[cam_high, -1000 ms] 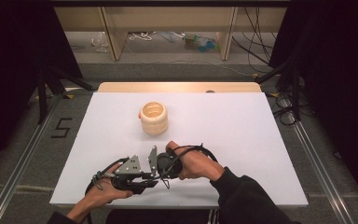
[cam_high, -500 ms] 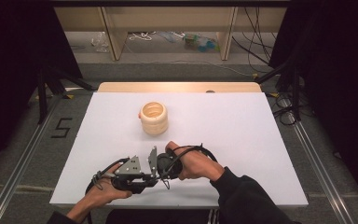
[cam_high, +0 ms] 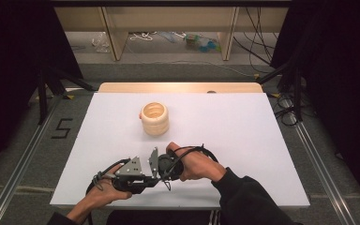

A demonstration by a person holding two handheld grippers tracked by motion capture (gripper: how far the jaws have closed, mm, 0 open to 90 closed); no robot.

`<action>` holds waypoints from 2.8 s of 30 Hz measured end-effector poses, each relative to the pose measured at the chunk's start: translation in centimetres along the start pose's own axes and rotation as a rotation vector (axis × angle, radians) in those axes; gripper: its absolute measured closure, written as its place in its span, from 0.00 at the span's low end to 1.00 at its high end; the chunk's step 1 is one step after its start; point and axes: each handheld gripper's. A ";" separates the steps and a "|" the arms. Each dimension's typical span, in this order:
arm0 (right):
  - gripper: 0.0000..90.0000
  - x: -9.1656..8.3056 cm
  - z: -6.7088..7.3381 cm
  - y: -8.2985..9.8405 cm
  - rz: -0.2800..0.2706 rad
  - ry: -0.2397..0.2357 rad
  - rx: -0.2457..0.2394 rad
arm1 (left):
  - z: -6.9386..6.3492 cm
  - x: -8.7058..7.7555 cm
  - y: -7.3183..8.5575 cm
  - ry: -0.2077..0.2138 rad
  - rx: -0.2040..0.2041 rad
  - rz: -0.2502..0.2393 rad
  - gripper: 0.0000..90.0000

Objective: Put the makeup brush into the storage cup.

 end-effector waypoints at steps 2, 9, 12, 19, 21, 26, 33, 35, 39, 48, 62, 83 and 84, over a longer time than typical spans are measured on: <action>0.92 0.0 0.1 0.0 0.007 -0.001 0.008 | 0.0 0.0 0.0 0.007 -0.002 0.000 0.93; 0.92 -0.2 0.1 0.1 -0.011 0.006 -0.006 | -0.1 -0.2 0.0 0.020 -0.009 -0.024 0.93; 0.90 -0.3 0.0 0.3 -0.023 0.005 -0.005 | -0.1 -0.2 -0.1 0.017 -0.005 -0.026 0.93; 0.62 -1.2 -0.5 0.7 -0.074 0.043 0.070 | 0.0 -0.5 -0.1 -0.005 -0.006 -0.046 0.93; 0.53 -1.7 -0.8 0.9 -0.103 0.074 0.092 | 0.0 -0.6 -0.1 -0.014 -0.012 -0.048 0.93; 0.36 -3.3 -1.6 2.2 -0.178 0.157 0.281 | 0.3 -1.0 0.0 -0.051 -0.047 -0.088 0.93; 0.24 -5.5 -2.2 4.4 -0.372 0.327 0.644 | 0.8 -1.8 0.0 -0.112 -0.088 -0.158 0.93; 0.23 -5.9 -2.1 5.0 -0.409 0.349 0.733 | 0.8 -2.1 -0.1 -0.129 -0.104 -0.176 0.93; 0.23 -6.3 -1.7 5.9 -0.446 0.352 0.838 | 0.9 -2.5 -0.1 -0.167 -0.120 -0.213 0.93; 0.19 -4.9 -0.4 8.2 -0.505 0.392 1.079 | 0.9 -3.2 -0.2 -0.210 -0.141 -0.292 0.93; 0.18 -3.0 0.1 8.9 -0.652 0.210 1.213 | 0.5 -3.8 -0.6 -0.282 -0.131 -0.402 0.93; 0.18 -1.7 0.1 7.8 -0.781 0.136 1.257 | -0.9 -3.4 -1.3 -0.296 -0.080 -0.497 0.93; 0.18 -1.7 0.1 7.8 -0.781 0.136 1.257 | -0.9 -3.4 -1.3 -0.296 -0.080 -0.497 0.93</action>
Point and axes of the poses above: each handheld gripper's, and its own axes: x roughly forward along the jaws, y roughly out of its underside, z roughly to its left, and after that the axes turned 14 degrees about y, right-handed
